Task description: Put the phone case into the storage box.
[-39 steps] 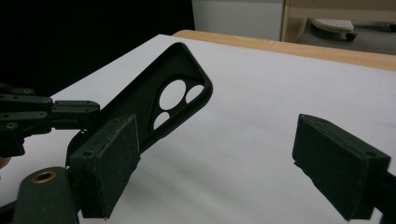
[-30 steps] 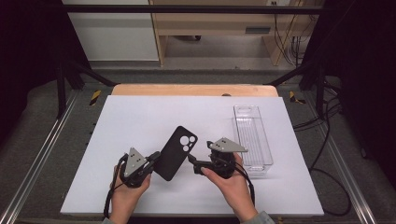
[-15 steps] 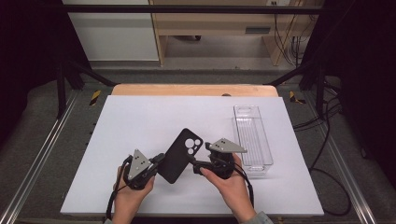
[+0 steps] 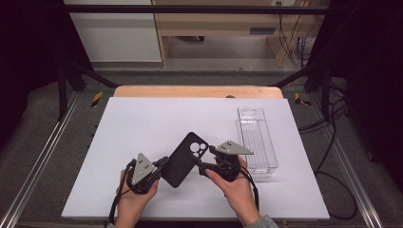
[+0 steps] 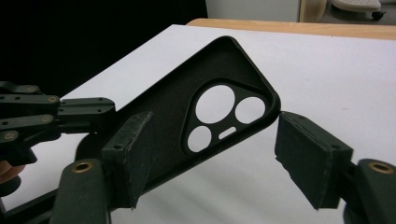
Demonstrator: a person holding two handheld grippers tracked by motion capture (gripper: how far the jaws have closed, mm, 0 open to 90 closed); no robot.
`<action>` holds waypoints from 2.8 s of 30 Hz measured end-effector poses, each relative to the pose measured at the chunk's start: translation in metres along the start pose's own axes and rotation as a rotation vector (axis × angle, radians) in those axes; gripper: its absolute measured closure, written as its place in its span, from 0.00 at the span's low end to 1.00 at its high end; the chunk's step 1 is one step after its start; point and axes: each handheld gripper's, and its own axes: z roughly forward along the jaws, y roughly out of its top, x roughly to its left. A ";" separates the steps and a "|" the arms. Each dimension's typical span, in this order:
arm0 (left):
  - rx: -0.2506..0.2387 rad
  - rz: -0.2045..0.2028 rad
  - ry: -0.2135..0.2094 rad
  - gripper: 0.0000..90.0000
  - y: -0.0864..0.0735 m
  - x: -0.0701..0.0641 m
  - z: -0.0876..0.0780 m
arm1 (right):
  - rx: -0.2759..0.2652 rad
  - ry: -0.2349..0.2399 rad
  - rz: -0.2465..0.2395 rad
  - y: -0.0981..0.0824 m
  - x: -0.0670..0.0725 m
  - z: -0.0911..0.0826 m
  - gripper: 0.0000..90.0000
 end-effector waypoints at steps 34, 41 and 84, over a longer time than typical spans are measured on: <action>0.037 0.046 -0.045 0.98 -0.008 -0.018 0.014 | 0.002 0.039 0.053 -0.009 -0.014 0.002 0.83; 0.043 -0.029 -0.077 0.97 -0.012 -0.013 0.018 | -0.025 0.096 0.055 -0.007 -0.013 0.000 0.90; -0.057 -0.225 0.124 0.08 -0.062 0.089 -0.060 | -0.203 -0.177 -0.119 0.110 -0.100 -0.028 0.90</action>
